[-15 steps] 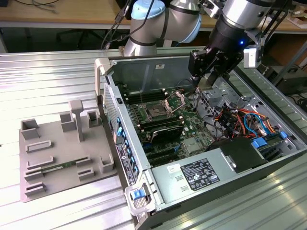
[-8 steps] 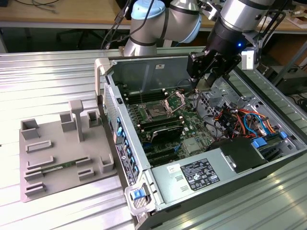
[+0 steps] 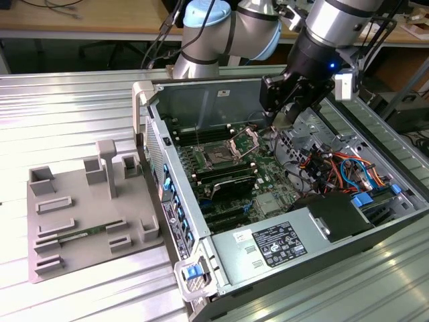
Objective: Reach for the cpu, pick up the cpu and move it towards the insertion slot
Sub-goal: 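Pick up the cpu and move it towards the insertion slot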
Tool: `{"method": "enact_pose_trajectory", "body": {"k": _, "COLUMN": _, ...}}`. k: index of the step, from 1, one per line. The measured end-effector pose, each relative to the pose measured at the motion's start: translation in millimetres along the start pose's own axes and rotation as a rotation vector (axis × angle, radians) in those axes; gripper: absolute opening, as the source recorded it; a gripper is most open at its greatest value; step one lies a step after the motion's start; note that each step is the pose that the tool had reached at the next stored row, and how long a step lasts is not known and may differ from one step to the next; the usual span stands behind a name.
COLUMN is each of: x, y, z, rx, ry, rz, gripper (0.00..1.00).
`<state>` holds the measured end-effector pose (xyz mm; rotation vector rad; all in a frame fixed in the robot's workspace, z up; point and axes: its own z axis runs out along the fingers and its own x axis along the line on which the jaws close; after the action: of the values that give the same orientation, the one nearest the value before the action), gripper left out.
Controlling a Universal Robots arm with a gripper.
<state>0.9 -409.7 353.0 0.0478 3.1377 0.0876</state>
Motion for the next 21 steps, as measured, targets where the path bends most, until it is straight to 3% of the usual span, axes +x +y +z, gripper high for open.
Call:
{"method": "enact_pose_trajectory", "body": {"k": 13, "x": 4.9, "y": -0.1, "z": 8.2, "rx": -0.0002, "ry": 0.0000, "rz": 0.000, "gripper": 0.55}}
{"method": "enact_pose_trajectory", "body": {"k": 21, "x": 5.2, "y": 3.2, "z": 10.6, "rx": -0.0002, "ry": -0.0001, "rz": 0.000, "gripper": 0.55}}
